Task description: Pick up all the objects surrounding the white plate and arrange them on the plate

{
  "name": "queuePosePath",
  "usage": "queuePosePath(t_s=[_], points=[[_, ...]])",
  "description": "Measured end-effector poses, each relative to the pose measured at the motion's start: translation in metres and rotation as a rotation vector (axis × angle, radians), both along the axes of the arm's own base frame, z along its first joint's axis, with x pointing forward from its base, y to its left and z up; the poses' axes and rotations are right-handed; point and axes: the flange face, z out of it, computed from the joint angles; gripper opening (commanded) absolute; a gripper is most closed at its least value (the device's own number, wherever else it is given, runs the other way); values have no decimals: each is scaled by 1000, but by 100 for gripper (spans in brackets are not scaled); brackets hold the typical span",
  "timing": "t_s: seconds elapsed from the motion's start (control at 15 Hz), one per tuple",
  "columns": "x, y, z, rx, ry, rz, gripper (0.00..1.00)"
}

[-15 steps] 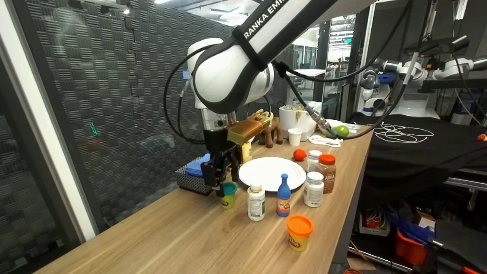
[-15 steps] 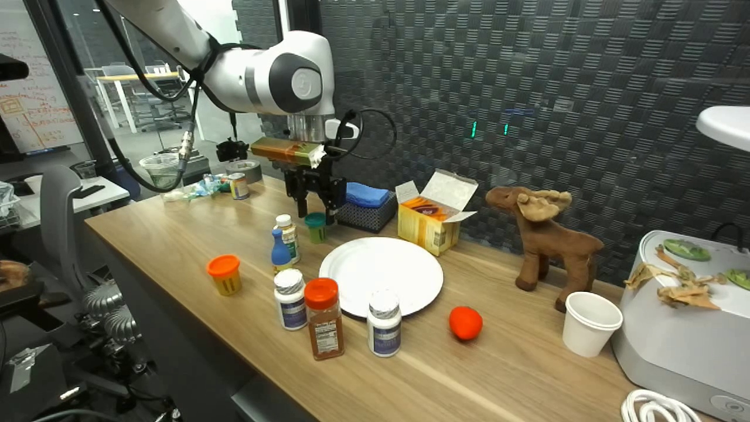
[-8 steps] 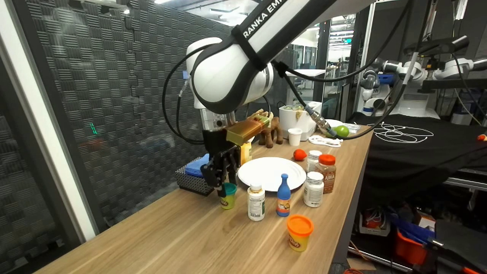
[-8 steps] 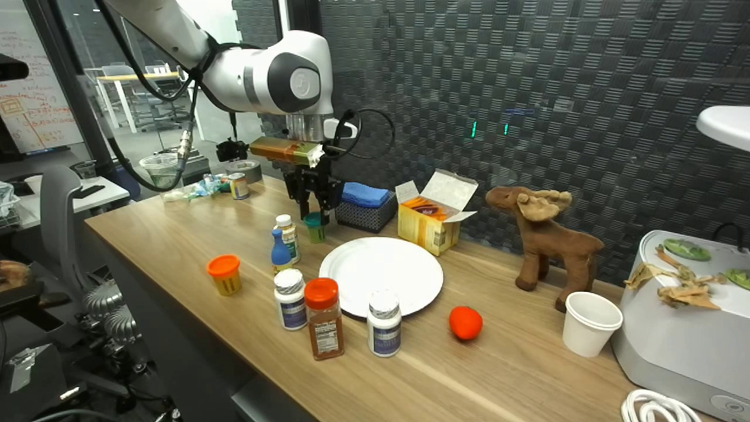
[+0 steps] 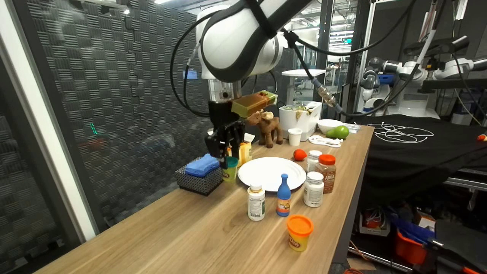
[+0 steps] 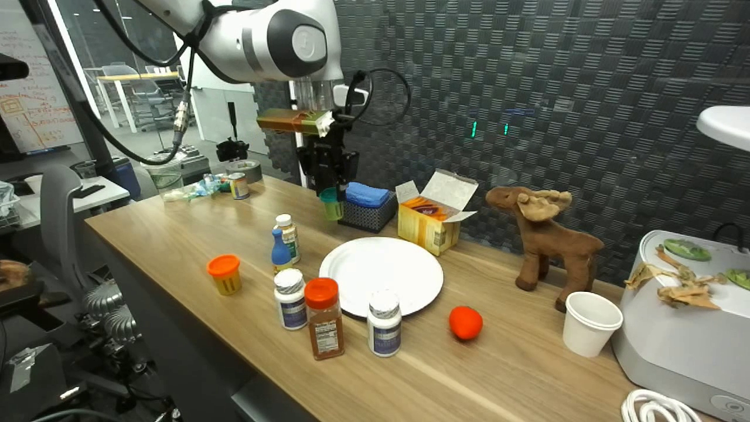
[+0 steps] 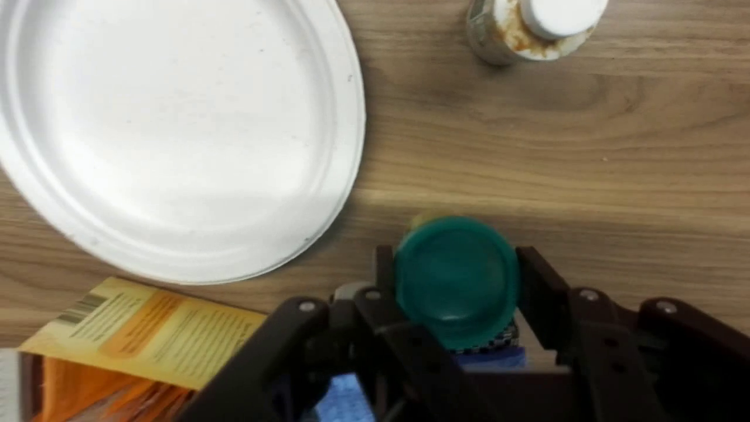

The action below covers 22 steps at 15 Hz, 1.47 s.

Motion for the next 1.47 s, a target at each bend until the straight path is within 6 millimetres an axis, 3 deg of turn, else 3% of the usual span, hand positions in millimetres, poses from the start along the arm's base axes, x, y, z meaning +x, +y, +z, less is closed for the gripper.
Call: queuePosePath(t_s=[0.27, 0.67, 0.93, 1.2, 1.27, 1.33, 1.47], points=[[7, -52, 18, -20, -27, -78, 28], [8, -119, -5, -27, 13, -184, 28], [10, -140, -23, -5, 37, -234, 28], [14, -144, -38, 3, 53, -246, 28], [16, -144, -41, 3, 54, -246, 78], [17, -144, -44, 3, 56, -246, 80], [18, -142, -49, 2, 63, -244, 93]])
